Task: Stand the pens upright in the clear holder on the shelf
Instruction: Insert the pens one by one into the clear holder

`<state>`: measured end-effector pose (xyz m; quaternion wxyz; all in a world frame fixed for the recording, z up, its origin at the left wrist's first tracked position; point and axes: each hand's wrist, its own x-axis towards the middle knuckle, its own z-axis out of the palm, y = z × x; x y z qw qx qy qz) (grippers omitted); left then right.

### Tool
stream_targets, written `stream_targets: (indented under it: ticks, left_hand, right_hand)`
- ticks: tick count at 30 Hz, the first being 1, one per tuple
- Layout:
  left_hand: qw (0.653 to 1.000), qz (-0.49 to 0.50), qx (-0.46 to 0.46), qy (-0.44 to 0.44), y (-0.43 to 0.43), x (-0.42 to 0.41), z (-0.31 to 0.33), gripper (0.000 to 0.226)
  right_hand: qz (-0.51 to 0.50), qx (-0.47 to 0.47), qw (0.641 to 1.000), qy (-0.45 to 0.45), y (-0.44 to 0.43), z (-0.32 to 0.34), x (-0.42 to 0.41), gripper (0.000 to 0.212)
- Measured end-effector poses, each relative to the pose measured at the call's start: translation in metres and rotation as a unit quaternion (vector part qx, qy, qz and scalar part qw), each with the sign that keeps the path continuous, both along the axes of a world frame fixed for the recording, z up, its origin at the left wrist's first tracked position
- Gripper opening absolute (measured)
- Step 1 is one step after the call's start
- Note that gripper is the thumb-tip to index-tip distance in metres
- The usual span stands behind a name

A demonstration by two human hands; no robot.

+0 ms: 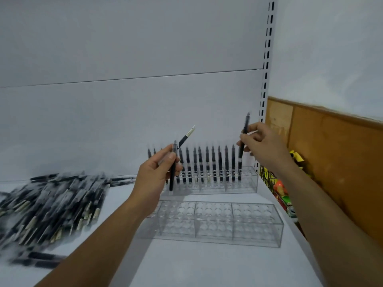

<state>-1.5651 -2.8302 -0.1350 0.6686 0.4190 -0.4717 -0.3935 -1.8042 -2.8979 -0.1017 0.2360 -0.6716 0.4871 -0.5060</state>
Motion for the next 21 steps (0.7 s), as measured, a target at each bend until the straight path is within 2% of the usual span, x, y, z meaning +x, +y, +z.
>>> stream_targets:
  ticks: [6, 15, 21]
  left_hand:
    - [1.000, -0.018, -0.005, -0.012, -0.001, 0.001, -0.002, 0.021]
    - [1.000, -0.027, -0.012, -0.006, -0.004, 0.003, -0.005, 0.021]
    - [0.999, -0.044, -0.010, 0.013, -0.004, 0.004, -0.004, 0.021]
  right_hand:
    - [-0.062, 0.018, 0.998, 0.009, -0.018, -0.023, -0.017, 0.017]
    - [-0.068, 0.061, 0.976, 0.196, -0.027, -0.039, -0.017, 0.013]
    - [-0.104, 0.059, 0.967, 0.227, -0.030, -0.037, -0.020, 0.015]
